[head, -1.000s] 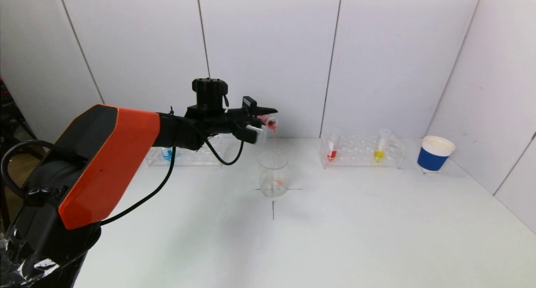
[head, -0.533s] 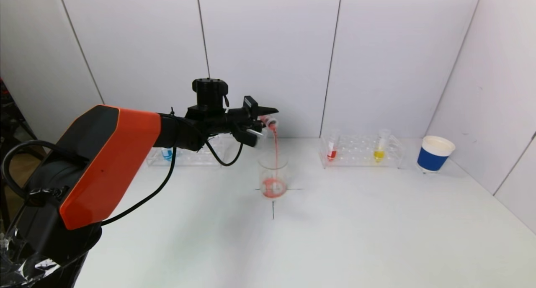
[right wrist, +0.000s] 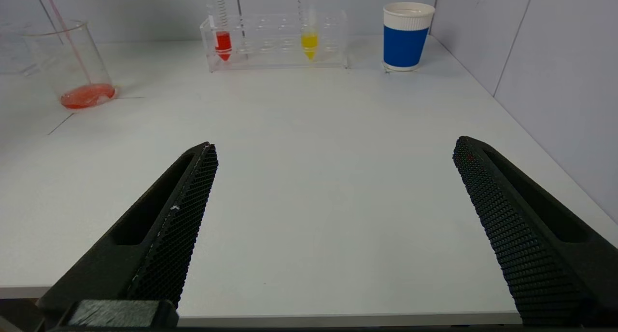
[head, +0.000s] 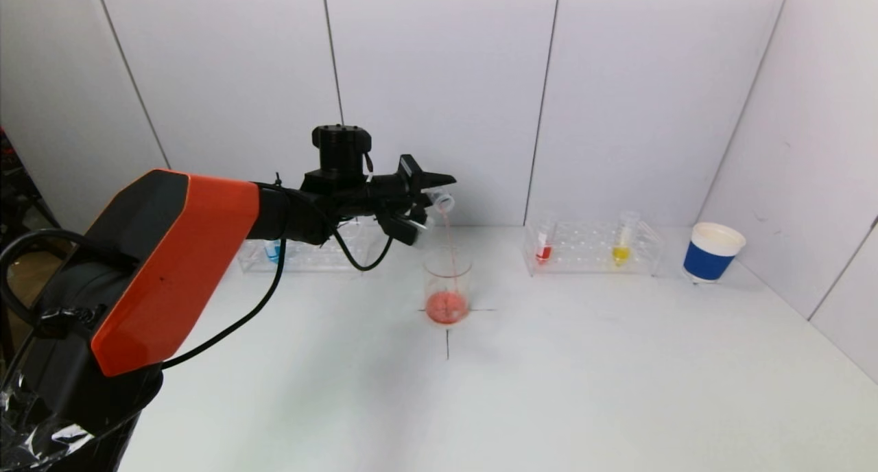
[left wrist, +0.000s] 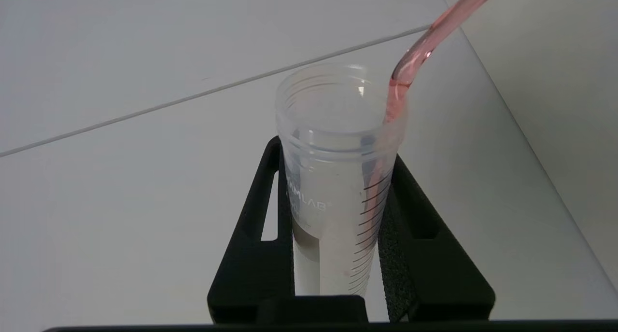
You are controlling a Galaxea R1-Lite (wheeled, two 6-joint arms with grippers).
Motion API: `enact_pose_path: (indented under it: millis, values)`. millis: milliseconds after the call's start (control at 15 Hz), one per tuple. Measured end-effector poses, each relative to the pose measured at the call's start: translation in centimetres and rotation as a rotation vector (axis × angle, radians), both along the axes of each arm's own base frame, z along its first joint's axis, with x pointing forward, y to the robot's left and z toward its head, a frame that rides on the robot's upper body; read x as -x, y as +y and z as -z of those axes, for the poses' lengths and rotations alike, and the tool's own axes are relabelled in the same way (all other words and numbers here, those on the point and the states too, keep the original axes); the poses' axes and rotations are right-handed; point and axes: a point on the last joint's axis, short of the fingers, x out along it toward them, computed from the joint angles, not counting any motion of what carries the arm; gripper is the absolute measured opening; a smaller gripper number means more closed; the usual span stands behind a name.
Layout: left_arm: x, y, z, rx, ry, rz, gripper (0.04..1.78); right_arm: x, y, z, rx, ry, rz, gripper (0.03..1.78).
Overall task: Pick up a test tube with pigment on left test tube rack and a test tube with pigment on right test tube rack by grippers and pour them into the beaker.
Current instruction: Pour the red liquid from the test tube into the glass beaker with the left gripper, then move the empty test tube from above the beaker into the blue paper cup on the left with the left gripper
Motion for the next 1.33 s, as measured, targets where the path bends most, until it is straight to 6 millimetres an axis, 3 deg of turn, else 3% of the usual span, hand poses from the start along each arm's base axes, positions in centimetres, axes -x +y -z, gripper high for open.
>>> enact_pose_path:
  millis: [1333]
  values:
    - [0.61, 0.22, -0.71, -0.005, -0.019, 0.007, 0.50, 0.00, 0.00, 0.00, 0.000, 0.000, 0.000, 1.77]
